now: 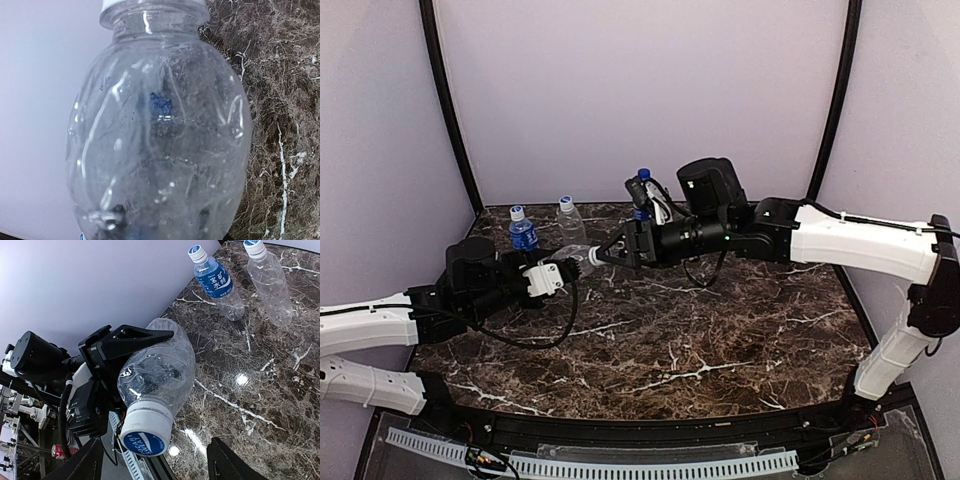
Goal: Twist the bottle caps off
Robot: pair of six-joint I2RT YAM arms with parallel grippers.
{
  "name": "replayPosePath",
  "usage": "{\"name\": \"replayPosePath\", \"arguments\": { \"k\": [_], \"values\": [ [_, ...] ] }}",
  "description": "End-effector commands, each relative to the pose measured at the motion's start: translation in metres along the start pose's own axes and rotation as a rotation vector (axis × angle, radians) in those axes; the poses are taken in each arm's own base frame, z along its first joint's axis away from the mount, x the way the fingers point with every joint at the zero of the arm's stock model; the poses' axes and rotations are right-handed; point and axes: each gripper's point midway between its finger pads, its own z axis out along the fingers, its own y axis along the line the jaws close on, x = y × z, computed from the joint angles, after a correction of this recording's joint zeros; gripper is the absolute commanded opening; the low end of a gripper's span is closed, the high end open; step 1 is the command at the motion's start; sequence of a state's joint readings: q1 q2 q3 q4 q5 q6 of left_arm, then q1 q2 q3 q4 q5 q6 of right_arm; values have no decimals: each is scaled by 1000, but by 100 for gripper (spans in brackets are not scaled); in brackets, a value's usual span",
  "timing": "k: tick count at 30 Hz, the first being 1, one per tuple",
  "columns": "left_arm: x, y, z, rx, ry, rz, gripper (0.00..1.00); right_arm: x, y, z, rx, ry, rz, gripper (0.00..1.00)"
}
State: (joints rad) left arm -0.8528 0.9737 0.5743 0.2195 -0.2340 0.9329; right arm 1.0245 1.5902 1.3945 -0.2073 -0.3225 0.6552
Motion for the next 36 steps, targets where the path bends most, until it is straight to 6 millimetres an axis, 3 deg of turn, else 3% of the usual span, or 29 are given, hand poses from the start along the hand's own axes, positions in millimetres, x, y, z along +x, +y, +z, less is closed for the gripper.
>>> {"name": "replayPosePath", "arguments": {
  "k": [1, 13, 18, 20, 22, 26, 28, 30, 35, 36],
  "values": [
    [2, -2, 0, -8, 0, 14, 31, -11, 17, 6, -67, -30, -1, 69],
    [3, -5, 0, 2, 4, 16, 31, -6, 17, 18, -102, 5, -1, 29],
    [2, -8, -1, 25, -3, -9, 31, -3, 20, 14, -103, 16, -70, 1],
    [-3, -18, -3, 95, -23, -50, 31, 2, 25, 9, -111, 43, -183, 0],
    [-8, -56, -14, 312, -56, -98, 31, 13, 33, 4, -96, 77, -353, 0],
    [-20, -101, -42, 602, -109, -190, 29, 59, 54, -5, -131, 172, -782, 0],
    [-22, -112, -53, 681, -122, -210, 28, 84, 52, -8, -134, 209, -960, 0],
    [-25, -118, -60, 734, -133, -215, 27, 94, 46, -9, -97, 225, -1113, 0],
    [-32, -117, -66, 767, -147, -251, 25, 94, 34, -1, 51, 248, -1343, 1],
    [-33, -114, -65, 755, -150, -253, 25, 93, 33, 1, 67, 251, -1354, 9]
  ]
}}
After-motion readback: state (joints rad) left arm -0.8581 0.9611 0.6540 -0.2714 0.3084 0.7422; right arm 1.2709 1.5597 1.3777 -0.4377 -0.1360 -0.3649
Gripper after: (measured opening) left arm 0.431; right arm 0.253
